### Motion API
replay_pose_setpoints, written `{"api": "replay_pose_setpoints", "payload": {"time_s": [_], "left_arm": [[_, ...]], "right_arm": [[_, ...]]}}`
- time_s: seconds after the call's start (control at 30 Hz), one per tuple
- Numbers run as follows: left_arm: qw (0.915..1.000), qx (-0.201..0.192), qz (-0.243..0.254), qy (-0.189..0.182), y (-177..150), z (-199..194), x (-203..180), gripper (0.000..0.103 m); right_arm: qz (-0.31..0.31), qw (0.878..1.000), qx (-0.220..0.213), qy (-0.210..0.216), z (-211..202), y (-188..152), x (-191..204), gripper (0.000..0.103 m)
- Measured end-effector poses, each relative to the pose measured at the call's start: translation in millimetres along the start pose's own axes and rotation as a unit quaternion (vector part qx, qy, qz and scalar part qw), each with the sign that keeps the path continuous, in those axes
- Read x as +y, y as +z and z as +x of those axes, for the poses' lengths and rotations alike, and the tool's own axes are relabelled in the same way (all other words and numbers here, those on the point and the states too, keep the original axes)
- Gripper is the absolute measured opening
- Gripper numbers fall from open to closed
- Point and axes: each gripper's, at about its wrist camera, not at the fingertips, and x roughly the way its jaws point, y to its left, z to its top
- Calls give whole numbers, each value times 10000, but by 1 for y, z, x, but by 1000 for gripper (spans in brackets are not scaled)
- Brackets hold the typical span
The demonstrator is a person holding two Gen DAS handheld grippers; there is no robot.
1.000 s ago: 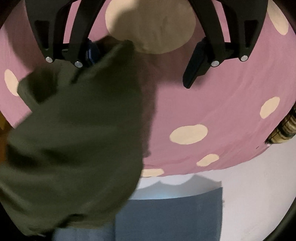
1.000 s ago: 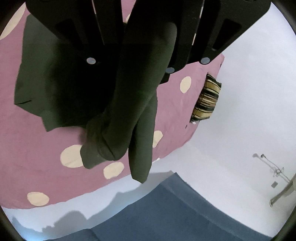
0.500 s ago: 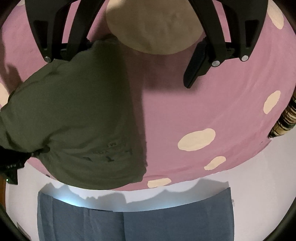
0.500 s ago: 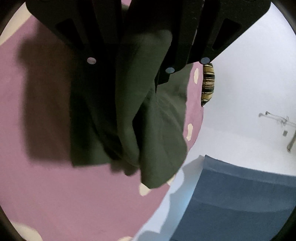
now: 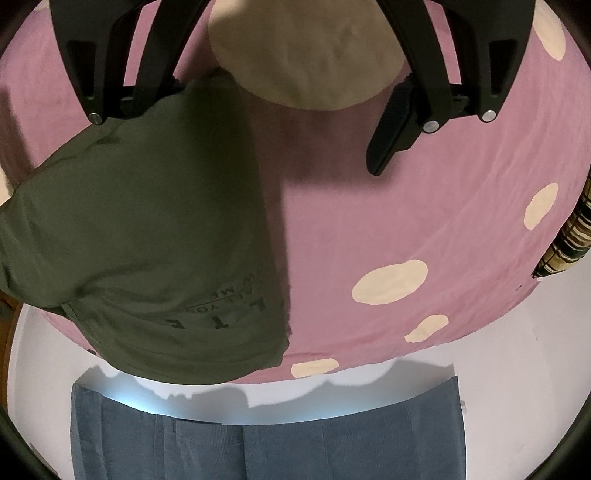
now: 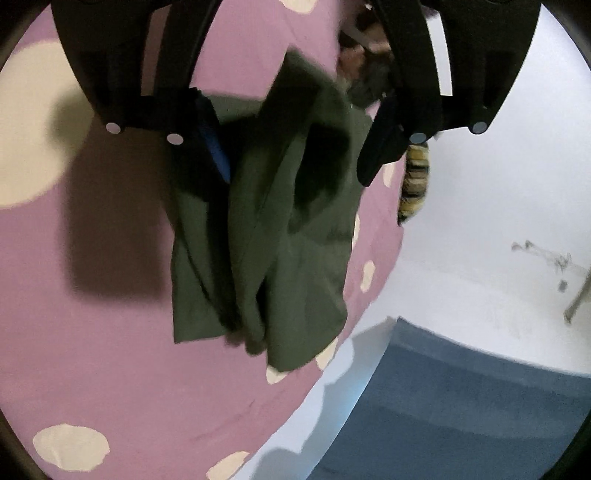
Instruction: Fold small clothes
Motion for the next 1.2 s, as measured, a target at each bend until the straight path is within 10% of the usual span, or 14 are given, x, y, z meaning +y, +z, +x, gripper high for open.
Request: {"api": "replay_pose_setpoints", "payload": {"time_s": [0.1, 0.2, 0.33, 0.8, 1.2], "left_arm": [[10000, -2, -2, 24, 0, -1, -1, 81], [9999, -14, -50, 89, 1, -2, 1, 81], [9999, -66, -94, 108, 2, -5, 3, 81], [9998, 86, 188, -8, -2, 5, -8, 83], [9998, 135, 129, -13, -2, 5, -6, 83]], "right_arm": [[-240, 9994, 141, -191, 12, -13, 14, 69], [-437, 9981, 235, -357, 24, -13, 20, 25], [-866, 9952, 13, -445, 23, -15, 44, 14], [-52, 9997, -130, -223, 34, -31, -44, 10], [150, 9997, -172, -69, 25, -38, -44, 15]]}}
